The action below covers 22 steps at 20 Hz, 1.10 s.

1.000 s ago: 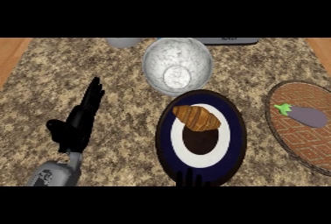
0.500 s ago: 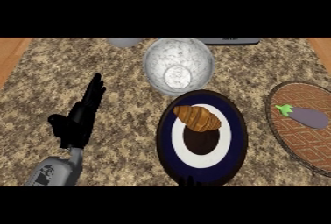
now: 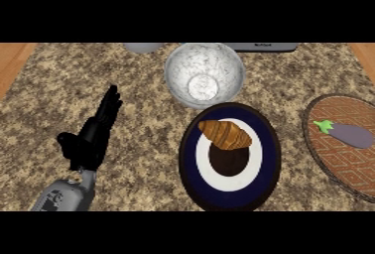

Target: Pick the lemon from the plate and place it in the bowl

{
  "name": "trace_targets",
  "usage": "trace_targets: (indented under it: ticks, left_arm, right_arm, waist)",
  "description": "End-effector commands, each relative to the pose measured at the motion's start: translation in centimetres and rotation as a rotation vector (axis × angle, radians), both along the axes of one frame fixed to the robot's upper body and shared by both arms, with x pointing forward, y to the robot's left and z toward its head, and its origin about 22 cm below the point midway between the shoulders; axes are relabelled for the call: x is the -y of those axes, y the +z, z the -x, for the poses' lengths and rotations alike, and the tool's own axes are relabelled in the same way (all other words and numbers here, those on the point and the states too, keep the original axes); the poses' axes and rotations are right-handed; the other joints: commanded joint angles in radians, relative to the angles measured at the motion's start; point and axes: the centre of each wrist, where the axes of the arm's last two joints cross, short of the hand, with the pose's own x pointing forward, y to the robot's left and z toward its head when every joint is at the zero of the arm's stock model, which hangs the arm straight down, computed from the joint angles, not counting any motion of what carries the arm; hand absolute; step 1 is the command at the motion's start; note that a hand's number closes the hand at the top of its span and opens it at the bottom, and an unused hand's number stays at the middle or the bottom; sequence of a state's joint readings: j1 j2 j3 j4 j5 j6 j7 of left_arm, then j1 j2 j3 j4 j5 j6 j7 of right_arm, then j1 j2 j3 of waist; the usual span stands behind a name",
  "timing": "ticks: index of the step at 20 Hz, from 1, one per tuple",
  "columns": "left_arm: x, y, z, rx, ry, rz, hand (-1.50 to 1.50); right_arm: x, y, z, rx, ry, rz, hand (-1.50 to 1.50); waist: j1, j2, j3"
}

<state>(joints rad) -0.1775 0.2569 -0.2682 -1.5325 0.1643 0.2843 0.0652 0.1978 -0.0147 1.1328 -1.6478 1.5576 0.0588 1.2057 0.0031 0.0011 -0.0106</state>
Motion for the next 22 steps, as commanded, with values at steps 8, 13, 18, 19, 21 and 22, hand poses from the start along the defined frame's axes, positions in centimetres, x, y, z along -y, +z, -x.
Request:
trace_targets:
  ticks: [8, 13, 18, 19, 21, 22]
  left_arm:
    - [0.5, 0.5, 0.0, 0.033, -0.041, 0.008, 0.00]
    - [1.1, 0.4, -0.3, 0.030, -0.050, 0.016, 0.00]
    - [1.2, 0.7, -0.4, 0.028, -0.076, -0.006, 0.00]
    - [1.1, 0.9, -0.8, 0.031, -0.064, -0.005, 0.00]
    - [0.6, 0.4, -0.5, 0.017, -0.063, -0.010, 0.00]
    - [1.1, 0.3, -0.2, 0.007, -0.078, 0.000, 0.00]
  right_arm:
    - [1.0, 7.1, -4.4, 0.164, 0.061, -0.701, 1.50]
    - [-0.1, 7.4, -5.2, 0.384, 0.180, -0.843, 1.50]
    - [-0.9, 8.1, -6.8, 0.587, 0.244, -0.849, 1.50]
    - [-1.0, 8.5, -7.2, 0.622, 0.259, -0.822, 1.50]
    - [-1.2, 8.5, -7.1, 0.646, 0.250, -0.823, 1.50]
    - [-1.1, 9.0, -7.7, 0.669, 0.241, -0.805, 1.50]
  waist:
    - [0.054, 0.032, 0.026]
    - [0.069, 0.035, 0.021]
    - [0.076, 0.019, 0.014]
    - [0.069, 0.021, 0.012]
    - [0.074, 0.016, 0.010]
    - [0.074, 0.014, 0.010]
